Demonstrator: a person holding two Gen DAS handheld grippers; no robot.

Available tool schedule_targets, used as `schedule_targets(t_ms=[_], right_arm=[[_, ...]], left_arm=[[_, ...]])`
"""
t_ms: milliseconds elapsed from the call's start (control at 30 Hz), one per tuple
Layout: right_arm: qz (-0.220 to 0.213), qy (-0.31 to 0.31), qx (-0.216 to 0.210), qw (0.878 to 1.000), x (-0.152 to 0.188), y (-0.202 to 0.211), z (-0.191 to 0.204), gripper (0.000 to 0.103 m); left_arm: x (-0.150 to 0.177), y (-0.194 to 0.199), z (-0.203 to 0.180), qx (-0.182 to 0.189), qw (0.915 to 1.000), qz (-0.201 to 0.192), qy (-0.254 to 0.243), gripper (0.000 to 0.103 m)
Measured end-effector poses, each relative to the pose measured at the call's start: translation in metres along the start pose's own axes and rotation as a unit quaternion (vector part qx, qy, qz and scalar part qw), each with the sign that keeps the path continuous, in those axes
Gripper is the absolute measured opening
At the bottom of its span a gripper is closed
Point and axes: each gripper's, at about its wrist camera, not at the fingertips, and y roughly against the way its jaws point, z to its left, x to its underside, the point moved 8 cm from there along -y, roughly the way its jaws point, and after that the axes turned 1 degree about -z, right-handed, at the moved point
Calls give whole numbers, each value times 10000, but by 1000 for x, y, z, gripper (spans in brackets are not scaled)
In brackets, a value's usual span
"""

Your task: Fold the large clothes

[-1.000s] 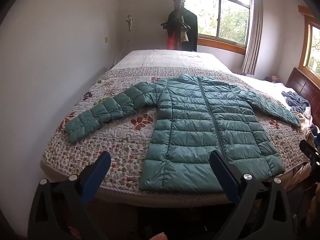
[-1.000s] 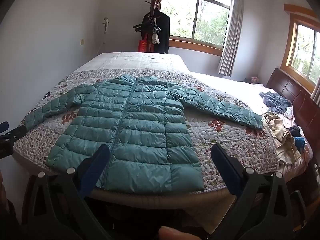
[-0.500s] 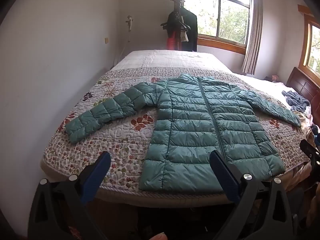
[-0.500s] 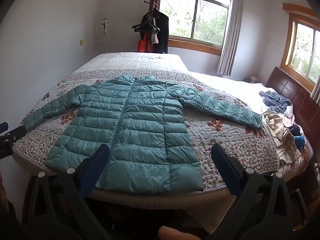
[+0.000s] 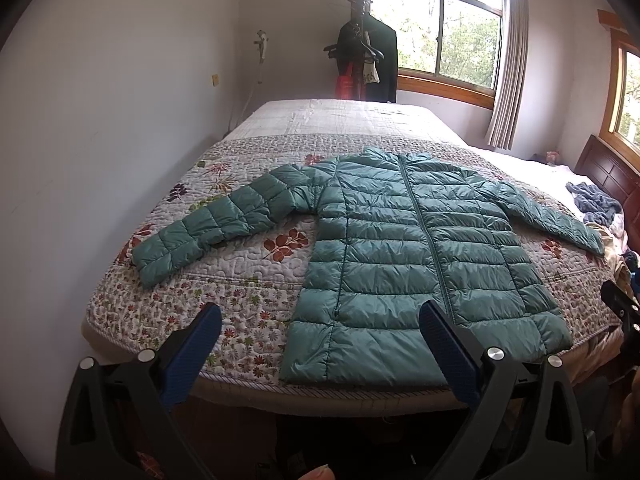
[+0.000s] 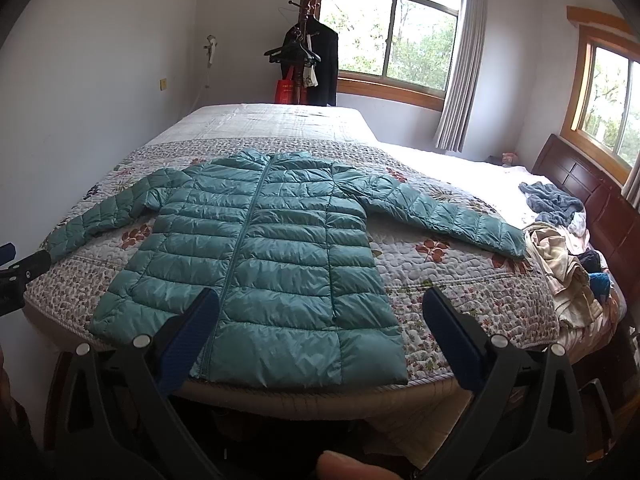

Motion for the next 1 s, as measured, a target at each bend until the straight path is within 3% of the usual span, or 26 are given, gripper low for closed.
schedule_targets(t_ms=[1000], right_arm=[[1,48,-1,10000,-4,-3,2,100]], left_arm=[[-3,0,1,-19,10000,-17,15,99]])
